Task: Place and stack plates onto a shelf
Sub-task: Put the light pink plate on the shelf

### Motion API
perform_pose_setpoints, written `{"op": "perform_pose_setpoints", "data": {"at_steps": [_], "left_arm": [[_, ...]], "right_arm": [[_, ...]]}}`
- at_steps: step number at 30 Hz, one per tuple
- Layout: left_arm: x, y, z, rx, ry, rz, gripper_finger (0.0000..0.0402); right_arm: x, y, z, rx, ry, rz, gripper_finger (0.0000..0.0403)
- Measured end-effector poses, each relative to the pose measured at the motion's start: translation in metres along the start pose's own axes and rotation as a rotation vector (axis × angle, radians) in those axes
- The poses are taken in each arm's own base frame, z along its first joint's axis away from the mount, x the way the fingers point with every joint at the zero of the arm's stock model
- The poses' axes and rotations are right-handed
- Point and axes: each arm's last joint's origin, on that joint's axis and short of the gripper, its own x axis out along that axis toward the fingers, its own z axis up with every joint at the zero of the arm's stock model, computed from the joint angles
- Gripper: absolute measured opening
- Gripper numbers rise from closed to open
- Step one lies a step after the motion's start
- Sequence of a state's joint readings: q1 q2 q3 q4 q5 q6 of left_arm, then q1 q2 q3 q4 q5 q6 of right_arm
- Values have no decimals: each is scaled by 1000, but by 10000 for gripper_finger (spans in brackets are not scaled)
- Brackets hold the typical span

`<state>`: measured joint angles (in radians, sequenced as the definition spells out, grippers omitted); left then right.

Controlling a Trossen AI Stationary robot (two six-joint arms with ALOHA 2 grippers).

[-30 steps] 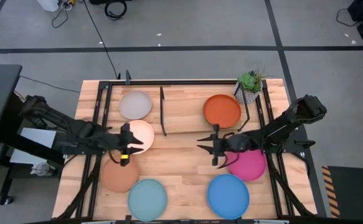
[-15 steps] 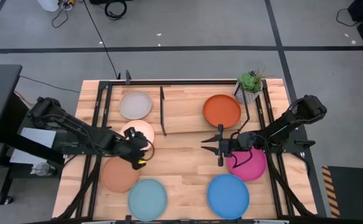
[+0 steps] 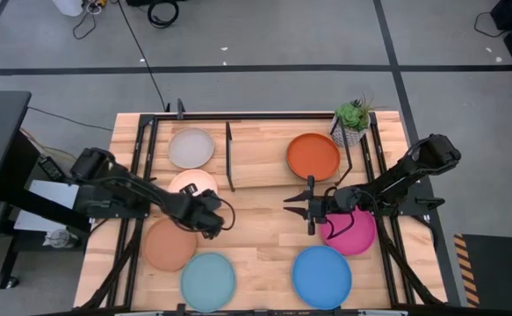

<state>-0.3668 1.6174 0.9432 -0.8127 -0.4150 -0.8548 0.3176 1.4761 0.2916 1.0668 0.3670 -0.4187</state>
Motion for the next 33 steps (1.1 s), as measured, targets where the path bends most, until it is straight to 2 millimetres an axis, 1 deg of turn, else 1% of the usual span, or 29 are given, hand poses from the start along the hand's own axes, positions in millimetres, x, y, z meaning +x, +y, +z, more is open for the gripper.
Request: {"op": "perform_pose_setpoints", "data": {"at_steps": [6,13,17,21,23,25,30,31,33], "left_arm": [[12,-3,-1,-7,43,26,142],[20,-5,-4,-17,70,15,142],[30,1,-13,-52,108,16,142],[34,2,-14,-59,103,11,137],[34,2,-12,-56,104,8,123],[35,2,-11,-60,113,-1,99],[35,3,-10,-63,122,-6,22],[36,4,-11,-59,126,4,15],[34,4,-10,-56,139,7,15]], "right_arm": [[0,0,0,4,-1,2,104],[0,0,0,9,3,4,104],[0,0,0,15,4,5,104],[0,0,0,15,4,5,104],[0,0,0,15,4,5,104],[0,0,0,15,4,5,104],[0,0,0,15,5,5,104],[0,0,0,14,5,5,104],[0,0,-1,14,5,5,104]]}}
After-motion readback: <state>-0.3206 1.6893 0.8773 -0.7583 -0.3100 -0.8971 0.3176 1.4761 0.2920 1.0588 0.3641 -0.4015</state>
